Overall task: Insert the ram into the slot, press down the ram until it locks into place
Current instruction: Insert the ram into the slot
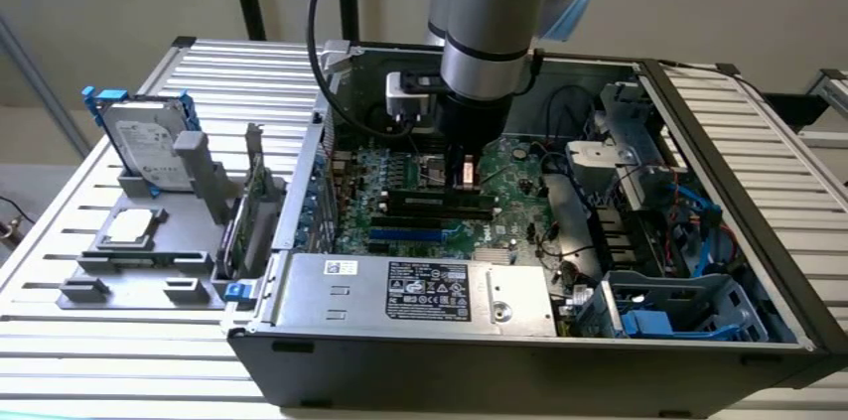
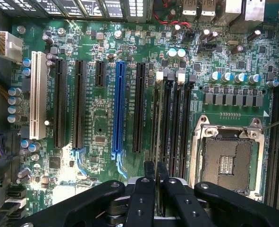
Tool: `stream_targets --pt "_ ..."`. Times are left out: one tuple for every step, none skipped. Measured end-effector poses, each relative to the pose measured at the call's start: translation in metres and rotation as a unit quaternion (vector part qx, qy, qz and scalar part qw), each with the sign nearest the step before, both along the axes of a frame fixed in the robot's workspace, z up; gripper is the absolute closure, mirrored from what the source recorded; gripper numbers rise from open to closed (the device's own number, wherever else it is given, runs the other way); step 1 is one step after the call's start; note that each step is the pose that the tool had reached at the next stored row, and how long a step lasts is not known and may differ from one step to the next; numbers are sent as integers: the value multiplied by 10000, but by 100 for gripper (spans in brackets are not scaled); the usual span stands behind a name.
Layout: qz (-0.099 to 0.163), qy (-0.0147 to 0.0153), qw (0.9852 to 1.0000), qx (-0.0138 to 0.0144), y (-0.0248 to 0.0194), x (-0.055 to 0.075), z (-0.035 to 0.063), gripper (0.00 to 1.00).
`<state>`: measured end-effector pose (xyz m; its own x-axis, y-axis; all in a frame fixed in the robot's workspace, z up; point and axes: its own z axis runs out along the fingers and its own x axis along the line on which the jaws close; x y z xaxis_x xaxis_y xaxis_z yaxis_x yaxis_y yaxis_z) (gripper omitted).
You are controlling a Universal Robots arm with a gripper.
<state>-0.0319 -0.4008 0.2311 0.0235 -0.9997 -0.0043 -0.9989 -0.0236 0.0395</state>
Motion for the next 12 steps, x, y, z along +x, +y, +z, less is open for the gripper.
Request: stream_targets --pt "0 0 10000 0 0 0 -2 86" --pt "1 0 10000 0 0 1 -4 86" --pt "1 1 10000 0 0 0 -6 86" --pt "1 0 10000 0 0 0 -9 86" --pt "1 0 10000 0 0 1 -11 86" --pt "1 1 10000 0 0 2 -23 86" --pt "2 5 10000 0 0 10 -28 86" --pt "2 5 10000 0 0 10 -29 86" --pt "3 5 10000 0 0 10 -29 86" --pt "7 6 10000 0 0 10 -29 86" --pt "12 6 10000 0 0 10 -30 86" --pt "19 6 10000 0 0 10 -30 86"
